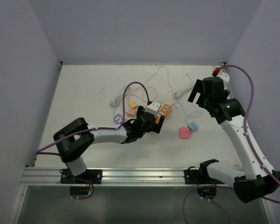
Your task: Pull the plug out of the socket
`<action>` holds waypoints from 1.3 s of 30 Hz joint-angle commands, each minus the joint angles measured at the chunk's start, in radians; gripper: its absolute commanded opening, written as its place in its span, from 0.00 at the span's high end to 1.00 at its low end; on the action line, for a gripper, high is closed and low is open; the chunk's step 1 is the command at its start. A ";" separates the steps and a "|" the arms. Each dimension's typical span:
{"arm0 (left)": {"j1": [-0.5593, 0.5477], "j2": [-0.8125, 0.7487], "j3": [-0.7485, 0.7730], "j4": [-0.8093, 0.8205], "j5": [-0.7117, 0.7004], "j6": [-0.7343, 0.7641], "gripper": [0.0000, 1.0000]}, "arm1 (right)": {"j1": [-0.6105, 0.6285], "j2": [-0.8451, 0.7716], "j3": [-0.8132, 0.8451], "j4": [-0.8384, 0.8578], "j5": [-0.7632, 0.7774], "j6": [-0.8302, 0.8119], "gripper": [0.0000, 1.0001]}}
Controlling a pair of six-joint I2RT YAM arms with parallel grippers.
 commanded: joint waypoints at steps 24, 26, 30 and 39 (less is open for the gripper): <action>0.011 -0.898 0.490 -0.864 -0.481 0.119 0.00 | -0.002 -0.506 0.270 0.015 0.024 -0.472 0.01; 0.011 -0.947 0.502 -0.902 -0.540 0.119 0.00 | -0.002 -0.533 0.264 0.026 0.033 -0.504 0.01; 0.011 -1.015 0.510 -0.936 -0.629 0.125 0.00 | -0.001 -0.579 0.255 0.030 0.059 -0.540 0.01; 0.011 -1.087 0.502 -0.958 -0.674 0.108 0.00 | -0.001 -0.608 0.201 0.058 0.038 -0.540 0.01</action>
